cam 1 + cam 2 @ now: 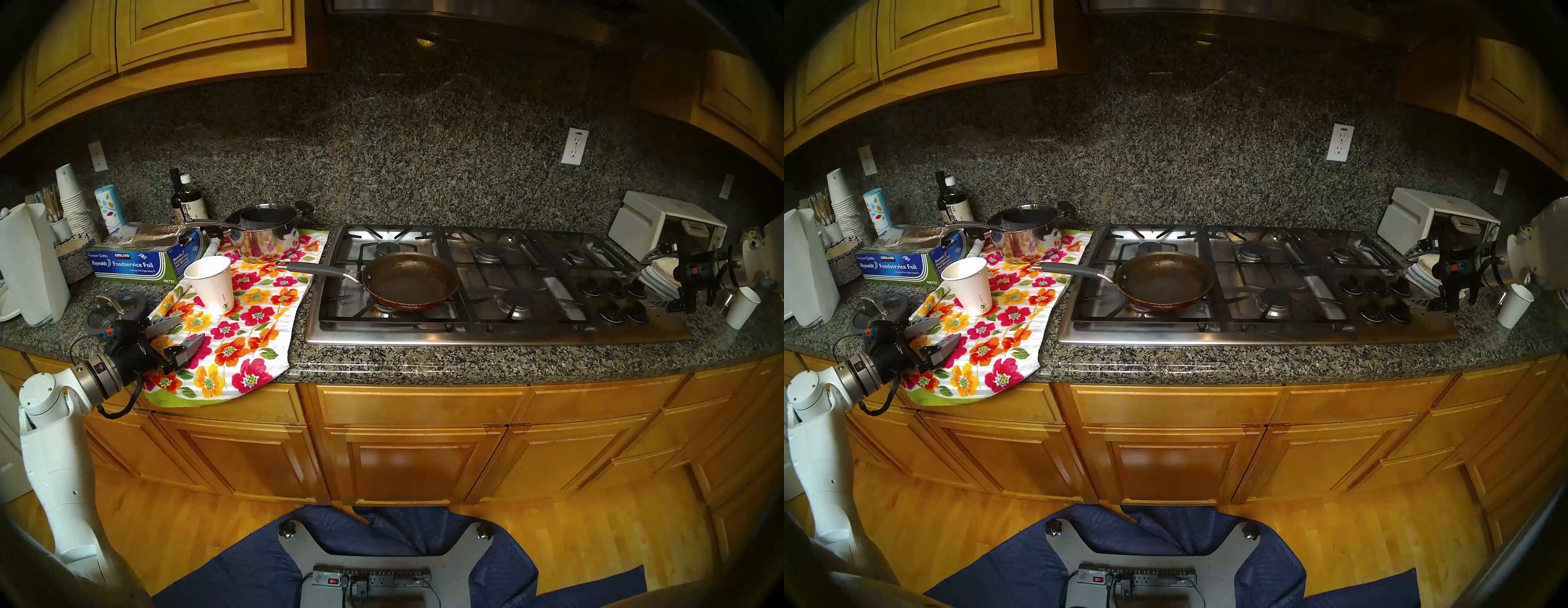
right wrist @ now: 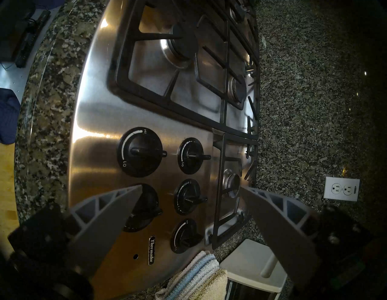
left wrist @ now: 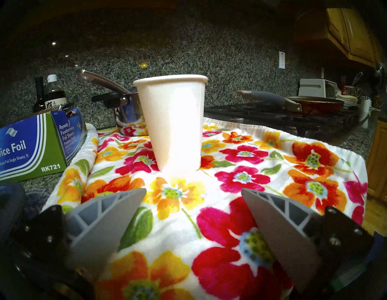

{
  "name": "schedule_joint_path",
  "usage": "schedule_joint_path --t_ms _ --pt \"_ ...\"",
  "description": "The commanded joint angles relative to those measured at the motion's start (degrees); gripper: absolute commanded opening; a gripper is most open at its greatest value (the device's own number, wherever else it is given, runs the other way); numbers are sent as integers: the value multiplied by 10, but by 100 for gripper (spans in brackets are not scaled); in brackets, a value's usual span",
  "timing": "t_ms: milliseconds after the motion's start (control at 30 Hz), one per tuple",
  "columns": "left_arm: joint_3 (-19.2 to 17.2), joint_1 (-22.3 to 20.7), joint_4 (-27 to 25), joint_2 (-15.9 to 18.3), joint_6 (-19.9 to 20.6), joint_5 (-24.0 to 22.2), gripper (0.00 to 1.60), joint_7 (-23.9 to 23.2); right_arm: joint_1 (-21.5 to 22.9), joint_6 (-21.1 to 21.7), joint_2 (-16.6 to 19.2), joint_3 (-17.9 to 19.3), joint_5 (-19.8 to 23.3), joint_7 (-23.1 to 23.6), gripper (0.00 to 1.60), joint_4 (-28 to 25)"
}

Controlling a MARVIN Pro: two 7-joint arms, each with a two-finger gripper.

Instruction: Pick up the water cup, pour water into the pot, turn on the stove

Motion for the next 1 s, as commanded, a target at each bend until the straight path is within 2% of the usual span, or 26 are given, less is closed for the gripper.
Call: schedule_joint_path --t_ms 0,500,967 --pt "-7 -28 0 6 3 -20 160 -5 12 1 -4 1 2 -4 160 10" --pt "-9 -53 11 10 8 -34 160 -18 12 1 -4 1 3 -4 160 11" --pt "4 -89 35 16 -6 -27 160 -14 12 1 -3 1 3 -3 160 11"
